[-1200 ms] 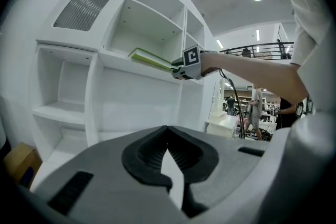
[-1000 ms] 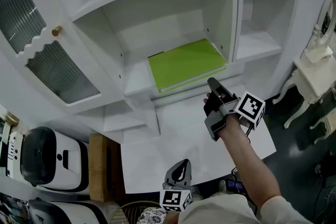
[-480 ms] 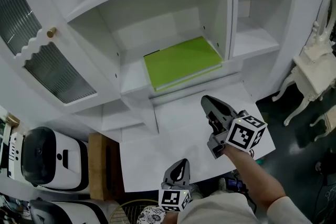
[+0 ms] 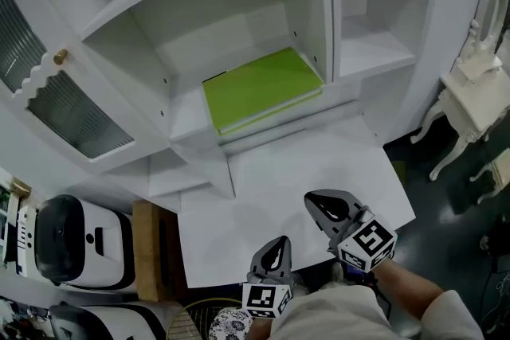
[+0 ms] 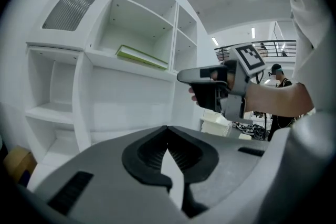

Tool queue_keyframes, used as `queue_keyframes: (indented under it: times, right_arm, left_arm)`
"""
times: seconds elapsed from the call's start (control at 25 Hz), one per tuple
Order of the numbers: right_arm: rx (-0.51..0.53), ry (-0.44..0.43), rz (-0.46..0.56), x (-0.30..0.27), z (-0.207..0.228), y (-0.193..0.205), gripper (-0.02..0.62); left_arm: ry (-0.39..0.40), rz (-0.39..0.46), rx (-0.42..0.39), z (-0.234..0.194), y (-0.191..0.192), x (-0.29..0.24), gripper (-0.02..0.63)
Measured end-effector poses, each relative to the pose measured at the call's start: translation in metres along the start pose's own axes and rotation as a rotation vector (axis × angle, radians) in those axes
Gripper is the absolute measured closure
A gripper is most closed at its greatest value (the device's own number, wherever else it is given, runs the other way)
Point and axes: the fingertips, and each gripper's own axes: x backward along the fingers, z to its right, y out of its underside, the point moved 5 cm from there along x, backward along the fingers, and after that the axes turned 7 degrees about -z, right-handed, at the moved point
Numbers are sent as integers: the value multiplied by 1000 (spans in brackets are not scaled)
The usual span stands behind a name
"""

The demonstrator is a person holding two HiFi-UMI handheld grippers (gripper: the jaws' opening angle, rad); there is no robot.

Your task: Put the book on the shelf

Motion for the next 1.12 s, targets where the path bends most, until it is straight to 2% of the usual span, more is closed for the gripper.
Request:
queue_keyframes:
  times: [0.32, 0.52, 0.64, 0.88, 1.12]
  right_arm:
    - [45, -21, -47, 38, -9, 51, 578]
    - [4, -20, -72, 58, -2, 78, 578]
    - [38, -43, -84, 68, 1, 83, 578]
    - [28, -95, -87, 84, 1, 95, 578]
    - [68, -118, -81, 96, -23, 102, 578]
  left_arm:
    - [10, 6, -10, 22, -6, -7, 603]
    - [-12, 1, -3, 41, -4, -7, 603]
    - [-36, -4, 9, 55, 1, -7, 603]
    - [-97, -4, 47, 79, 11, 4, 603]
    - [-85, -6, 33, 90, 17, 18, 603]
